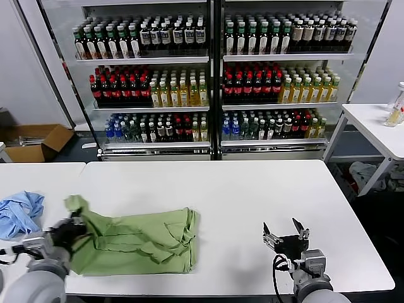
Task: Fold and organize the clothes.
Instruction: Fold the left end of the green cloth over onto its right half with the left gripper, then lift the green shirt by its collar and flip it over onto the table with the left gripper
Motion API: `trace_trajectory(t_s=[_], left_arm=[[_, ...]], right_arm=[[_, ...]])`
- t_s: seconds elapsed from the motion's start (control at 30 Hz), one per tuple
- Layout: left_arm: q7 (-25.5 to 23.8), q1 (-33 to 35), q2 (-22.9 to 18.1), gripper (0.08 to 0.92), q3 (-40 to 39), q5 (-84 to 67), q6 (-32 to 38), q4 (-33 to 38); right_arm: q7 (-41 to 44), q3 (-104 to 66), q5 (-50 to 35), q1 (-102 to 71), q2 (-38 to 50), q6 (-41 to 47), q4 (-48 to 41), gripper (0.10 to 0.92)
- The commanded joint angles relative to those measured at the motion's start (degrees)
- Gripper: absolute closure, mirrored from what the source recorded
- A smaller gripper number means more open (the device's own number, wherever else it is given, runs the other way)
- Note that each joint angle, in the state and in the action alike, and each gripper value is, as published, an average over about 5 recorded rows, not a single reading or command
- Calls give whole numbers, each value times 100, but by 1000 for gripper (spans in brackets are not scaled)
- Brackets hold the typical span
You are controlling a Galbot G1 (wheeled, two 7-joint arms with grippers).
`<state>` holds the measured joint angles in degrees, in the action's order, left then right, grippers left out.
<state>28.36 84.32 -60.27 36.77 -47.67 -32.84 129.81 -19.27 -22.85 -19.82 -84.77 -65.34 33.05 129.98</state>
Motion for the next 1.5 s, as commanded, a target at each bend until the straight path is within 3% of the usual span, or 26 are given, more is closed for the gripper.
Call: trace_trajectory(t_s=[0.03,0.33,0.7,0.8,0.97,1.1,1.2,1.37,1.5], left_arm=[[-5,-427,-1349,912,-1494,-1528,-16,309],[-31,-1005,-1632,912,-1795,-1078,84,-416],[278,-1607,-1844,912,-2001,-909,114,-1180],[187,-1649,-2088,881,-2208,-764,161,-1252],[-374,-1369,-2550,745,-2539,-276,600,-904],[-953,-962,-2021,633,-2066,50,878,-42],[-1045,-709,-1388,546,-1202,272,964,164],[-782,-167,-695,399,-75,878,518,-397],[-812,101,-683,286,37,1286,237,-877]], right_arm=[[-18,60,17,40,-18,3,-75,203],[-11,-23,19,57,42,-2,-183,203],[-15,-50,17,134,7,1,-286,203],[-15,-49,17,163,-11,1,-316,203],[-14,-38,-2,256,-8,3,-313,203],[-4,13,-34,447,51,4,-337,203],[9,81,-39,558,43,3,-356,203],[38,175,-23,572,5,-4,-334,203],[58,149,-16,541,6,-15,-307,203]])
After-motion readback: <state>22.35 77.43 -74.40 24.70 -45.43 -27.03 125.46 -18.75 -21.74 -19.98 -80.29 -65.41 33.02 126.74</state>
